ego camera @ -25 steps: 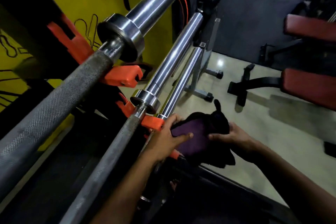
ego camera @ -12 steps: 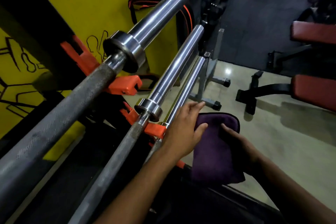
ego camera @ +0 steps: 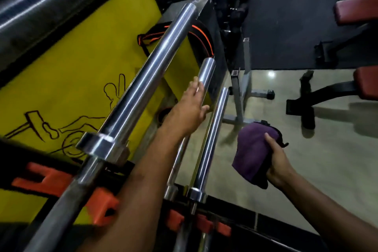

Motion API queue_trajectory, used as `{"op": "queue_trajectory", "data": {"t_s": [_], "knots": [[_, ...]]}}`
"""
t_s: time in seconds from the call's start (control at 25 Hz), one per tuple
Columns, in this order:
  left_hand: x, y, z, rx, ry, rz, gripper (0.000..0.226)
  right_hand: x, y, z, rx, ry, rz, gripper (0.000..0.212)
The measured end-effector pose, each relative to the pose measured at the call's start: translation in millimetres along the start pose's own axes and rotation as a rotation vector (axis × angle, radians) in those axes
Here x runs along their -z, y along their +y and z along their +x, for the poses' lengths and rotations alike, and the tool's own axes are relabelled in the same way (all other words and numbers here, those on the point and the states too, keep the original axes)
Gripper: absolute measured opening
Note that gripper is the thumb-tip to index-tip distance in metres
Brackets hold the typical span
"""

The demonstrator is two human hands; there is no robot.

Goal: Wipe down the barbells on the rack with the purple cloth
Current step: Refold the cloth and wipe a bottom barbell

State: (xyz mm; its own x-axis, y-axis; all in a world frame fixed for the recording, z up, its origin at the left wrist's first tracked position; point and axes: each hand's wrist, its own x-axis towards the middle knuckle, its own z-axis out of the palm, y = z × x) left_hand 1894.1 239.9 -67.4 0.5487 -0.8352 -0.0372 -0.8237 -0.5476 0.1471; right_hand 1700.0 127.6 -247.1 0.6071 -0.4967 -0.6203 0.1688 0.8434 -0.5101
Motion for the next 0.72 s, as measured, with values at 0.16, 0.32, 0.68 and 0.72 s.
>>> {"op": "queue_trajectory", "data": {"t_s": [0.16,0.32,0.68,0.72], "knots": [[-32,-11,14,-0.07,0.062,0.074,0.063,-26,1,75,-0.035,-0.081,0.155,0.056],[-39,-18,20,-0.064,0.088,0.101,0.063,-76,4,132,-0.015,-0.157,0.245,0.083],[-43,-21,23,-0.069,0.118,0.091,0.064,-123,-23,229,-0.034,-0.248,0.057,0.08],[-43,-20,23,-0.063,0.116,0.092,0.064,-127,-28,234,-0.021,-0.255,0.021,0.073]]}}
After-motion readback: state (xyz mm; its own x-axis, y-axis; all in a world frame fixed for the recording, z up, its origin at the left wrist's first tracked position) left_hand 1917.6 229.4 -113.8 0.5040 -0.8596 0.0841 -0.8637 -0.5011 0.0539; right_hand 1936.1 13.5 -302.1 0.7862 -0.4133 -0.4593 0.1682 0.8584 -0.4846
